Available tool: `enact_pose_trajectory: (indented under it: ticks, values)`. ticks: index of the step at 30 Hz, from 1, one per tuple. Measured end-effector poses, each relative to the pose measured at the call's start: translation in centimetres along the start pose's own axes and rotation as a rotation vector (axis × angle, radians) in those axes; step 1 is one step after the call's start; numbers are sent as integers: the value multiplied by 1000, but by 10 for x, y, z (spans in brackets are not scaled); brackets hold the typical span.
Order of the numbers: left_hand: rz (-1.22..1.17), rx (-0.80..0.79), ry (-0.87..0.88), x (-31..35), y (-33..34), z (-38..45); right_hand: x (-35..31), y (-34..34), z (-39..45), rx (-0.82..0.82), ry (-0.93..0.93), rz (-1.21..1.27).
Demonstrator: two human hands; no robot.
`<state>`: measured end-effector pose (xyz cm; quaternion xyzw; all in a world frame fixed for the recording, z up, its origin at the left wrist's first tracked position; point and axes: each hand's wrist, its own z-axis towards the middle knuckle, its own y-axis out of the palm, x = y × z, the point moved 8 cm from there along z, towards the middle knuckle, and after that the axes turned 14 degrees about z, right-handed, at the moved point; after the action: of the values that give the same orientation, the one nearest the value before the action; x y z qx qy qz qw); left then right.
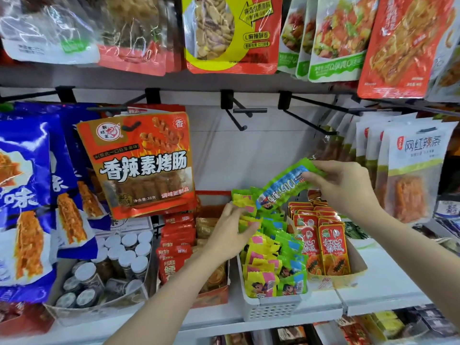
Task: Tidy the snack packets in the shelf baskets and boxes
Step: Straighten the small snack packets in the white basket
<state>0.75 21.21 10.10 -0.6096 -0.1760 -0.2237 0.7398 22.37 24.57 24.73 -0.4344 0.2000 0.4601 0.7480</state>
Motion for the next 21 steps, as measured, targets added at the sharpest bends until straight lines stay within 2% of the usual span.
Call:
enact_pose_trajectory:
  ticks: [4,8,11,17,21]
  values:
    - [1,-60,6,-6,8,-11,0,6,3,-29,27,68]
    - [-26,-55,54,-7,7,-25,-2,27,1,-62,31,93]
    - [-18,-54,71,-8,4,-33,-2,50,-8,-155,-5,-5]
    - [-49,-82,63,-8,5,-34,11,131,-36,-591,40,-364]
    - [-66,-74,72,-9,1,-34,13,149,-24,-612,97,-489]
